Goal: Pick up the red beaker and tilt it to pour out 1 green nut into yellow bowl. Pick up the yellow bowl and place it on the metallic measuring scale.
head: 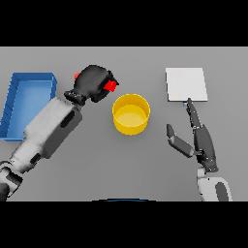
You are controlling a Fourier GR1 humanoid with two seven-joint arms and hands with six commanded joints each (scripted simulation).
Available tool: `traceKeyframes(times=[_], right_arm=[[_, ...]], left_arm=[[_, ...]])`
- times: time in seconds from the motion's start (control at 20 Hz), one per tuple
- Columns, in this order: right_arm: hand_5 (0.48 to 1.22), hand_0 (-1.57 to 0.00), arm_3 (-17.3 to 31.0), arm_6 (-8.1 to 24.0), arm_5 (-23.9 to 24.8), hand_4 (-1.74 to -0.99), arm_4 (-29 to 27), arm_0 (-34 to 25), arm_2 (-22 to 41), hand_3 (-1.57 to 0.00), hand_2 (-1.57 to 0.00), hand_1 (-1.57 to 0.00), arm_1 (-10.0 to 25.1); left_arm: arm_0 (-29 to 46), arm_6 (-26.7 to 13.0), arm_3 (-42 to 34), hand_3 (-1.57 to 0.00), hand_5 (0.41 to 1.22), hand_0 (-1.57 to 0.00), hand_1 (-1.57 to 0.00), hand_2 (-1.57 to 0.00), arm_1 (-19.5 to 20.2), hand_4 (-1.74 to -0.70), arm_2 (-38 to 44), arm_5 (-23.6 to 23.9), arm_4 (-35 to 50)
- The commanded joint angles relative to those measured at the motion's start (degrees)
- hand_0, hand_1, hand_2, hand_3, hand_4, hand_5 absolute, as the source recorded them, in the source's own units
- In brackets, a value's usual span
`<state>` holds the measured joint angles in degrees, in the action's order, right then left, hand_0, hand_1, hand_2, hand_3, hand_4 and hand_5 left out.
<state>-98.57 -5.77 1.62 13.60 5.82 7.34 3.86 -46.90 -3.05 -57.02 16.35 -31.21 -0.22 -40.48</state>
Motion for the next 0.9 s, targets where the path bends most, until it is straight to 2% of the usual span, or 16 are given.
traceKeyframes(times=[0.0,0.05,0.2,0.25,0.3,0.45,0.6,0.7,0.85], right_arm=[[0.720,0.00,0.6,0.6,0.0,-1.268,0.3,-0.7,0.3,0.00,0.00,0.00,-0.4],[0.717,0.00,0.8,0.3,0.1,-1.264,0.1,-0.8,0.4,0.00,0.00,0.00,-0.8],[0.697,0.00,1.4,0.8,0.9,-1.258,0.4,-1.4,0.3,0.00,0.00,0.00,-1.3],[0.688,0.00,1.0,0.7,0.8,-1.253,0.4,-1.5,-0.1,0.00,0.00,0.00,-0.7],[0.679,0.00,1.1,0.6,1.6,-1.245,1.4,-1.2,0.7,0.00,0.00,0.00,-1.5],[0.657,0.00,2.1,1.1,1.9,-1.220,0.4,-1.8,-0.1,0.00,0.00,0.00,-2.2],[0.649,0.00,1.2,0.0,2.4,-1.193,1.3,-0.8,0.2,0.00,0.00,0.00,-2.0],[0.648,0.00,1.4,0.3,2.5,-1.193,1.6,-1.1,0.4,0.00,0.00,0.00,-2.2],[0.643,0.00,2.0,0.2,3.0,-1.183,2.5,-0.9,0.5,0.00,0.00,0.00,-2.1]], left_arm=[[-1.4,0.5,0.7,-1.57,1.186,-1.57,-1.57,-1.57,0.2,-1.74,-1.7,-1.2,-1.4],[-3.4,0.6,2.1,-1.57,1.193,-1.57,-1.57,-1.57,0.6,-1.74,-3.3,-2.7,-3.0],[-7.8,2.3,4.5,-1.57,1.206,-1.57,-1.57,-1.57,1.6,-1.61,-8.6,-6.5,-7.2],[-9.4,1.6,5.6,-1.57,1.209,-1.57,-1.57,-1.57,1.0,-1.64,-10.7,-8.4,-8.9],[-11.1,1.9,6.9,-1.57,1.212,-1.57,-1.57,-1.57,1.0,-1.66,-12.2,-10.1,-9.8],[-14.4,4.1,8.9,-1.57,1.216,-1.57,-1.57,-1.57,-0.1,-1.69,-16.1,-12.7,-11.4],[-17.9,5.3,10.3,-1.57,1.219,-1.57,-1.57,-1.57,0.0,-1.72,-20.3,-15.6,-13.9],[-19.3,4.3,10.7,-1.57,1.219,-1.57,-1.57,-1.57,-0.7,-1.72,-23.0,-17.1,-15.5],[-21.4,5.6,12.7,-1.57,1.220,-1.57,-1.57,-1.57,-0.8,-1.73,-27.4,-16.6,-18.2]])
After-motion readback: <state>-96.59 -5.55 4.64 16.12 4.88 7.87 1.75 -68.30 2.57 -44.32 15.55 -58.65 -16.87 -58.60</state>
